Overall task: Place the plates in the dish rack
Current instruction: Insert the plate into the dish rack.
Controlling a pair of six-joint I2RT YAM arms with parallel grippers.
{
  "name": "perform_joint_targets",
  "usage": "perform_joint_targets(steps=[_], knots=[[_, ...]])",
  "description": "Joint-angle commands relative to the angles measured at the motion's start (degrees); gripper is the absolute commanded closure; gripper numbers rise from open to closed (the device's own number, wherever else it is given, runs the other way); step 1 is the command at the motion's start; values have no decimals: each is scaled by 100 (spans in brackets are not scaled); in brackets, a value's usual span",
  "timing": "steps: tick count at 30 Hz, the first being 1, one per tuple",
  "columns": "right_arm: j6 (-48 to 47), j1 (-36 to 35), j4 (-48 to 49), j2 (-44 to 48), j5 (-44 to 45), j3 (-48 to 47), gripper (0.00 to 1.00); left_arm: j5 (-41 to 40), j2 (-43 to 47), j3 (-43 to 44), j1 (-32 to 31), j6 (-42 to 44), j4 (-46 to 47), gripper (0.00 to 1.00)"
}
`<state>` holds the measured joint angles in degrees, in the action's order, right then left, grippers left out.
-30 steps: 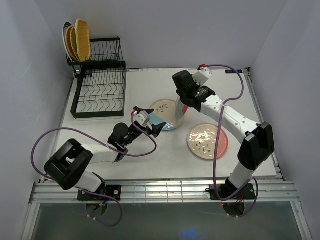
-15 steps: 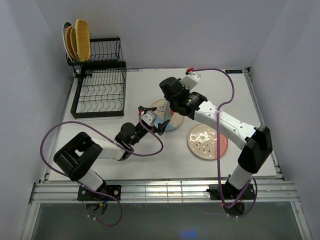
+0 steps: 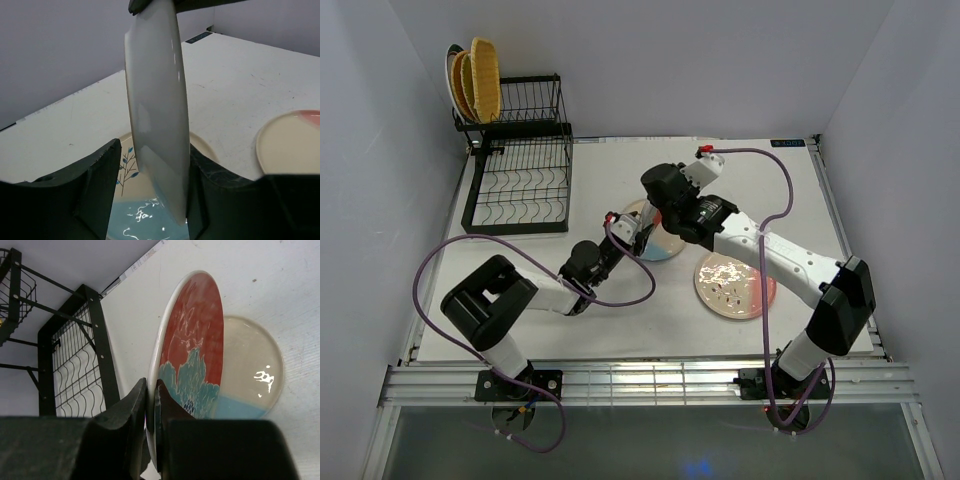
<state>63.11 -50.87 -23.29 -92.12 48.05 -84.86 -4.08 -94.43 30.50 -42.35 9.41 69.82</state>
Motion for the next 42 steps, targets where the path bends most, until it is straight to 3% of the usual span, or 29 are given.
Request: perform_joint_targets(steps=[1, 6, 9, 10, 13, 14, 17, 18, 22, 23, 24, 27, 35, 42], knots=[[490, -54, 861, 616, 661, 4, 92, -357, 13, -53, 25, 140, 496, 41], [991, -72, 747, 607, 636, 110, 92, -506, 4, -70, 25, 175, 602, 51], [1115, -107, 817, 590, 574, 163, 92, -602, -5, -62, 16, 219, 682, 62], [1089, -116, 878, 581, 539, 189, 92, -664, -22, -62, 16, 237, 682, 76], [905, -133, 1045, 502, 381, 137, 92, -831, 12, -35, 16, 307, 647, 99], [835, -142, 1107, 467, 354, 136, 92, -893, 39, -27, 16, 307, 647, 100], [773, -142, 1247, 493, 301, 224, 75, -1016, 127, -167, 16, 359, 883, 100], [755, -142, 1309, 510, 292, 259, 62, -1034, 144, -211, 16, 360, 954, 100], [641, -142, 1643, 642, 257, 505, 60, -1165, 223, -264, 16, 404, 1077, 100], [624, -142, 1704, 686, 249, 540, 52, -1227, 232, -273, 16, 421, 1086, 100], [589, -142, 1722, 695, 248, 567, 35, -1271, 241, -273, 16, 447, 1138, 100], [422, -142, 1775, 774, 240, 584, 15, -1446, 285, -264, 16, 509, 1122, 100], [-509, -151, 2267, 1581, 670, 1269, 12, -1631, 706, -194, 25, 492, 850, 100], [-2231, -142, 3382, 2645, 1136, 2876, 5, -1790, 1629, 307, 77, 263, -556, 100]])
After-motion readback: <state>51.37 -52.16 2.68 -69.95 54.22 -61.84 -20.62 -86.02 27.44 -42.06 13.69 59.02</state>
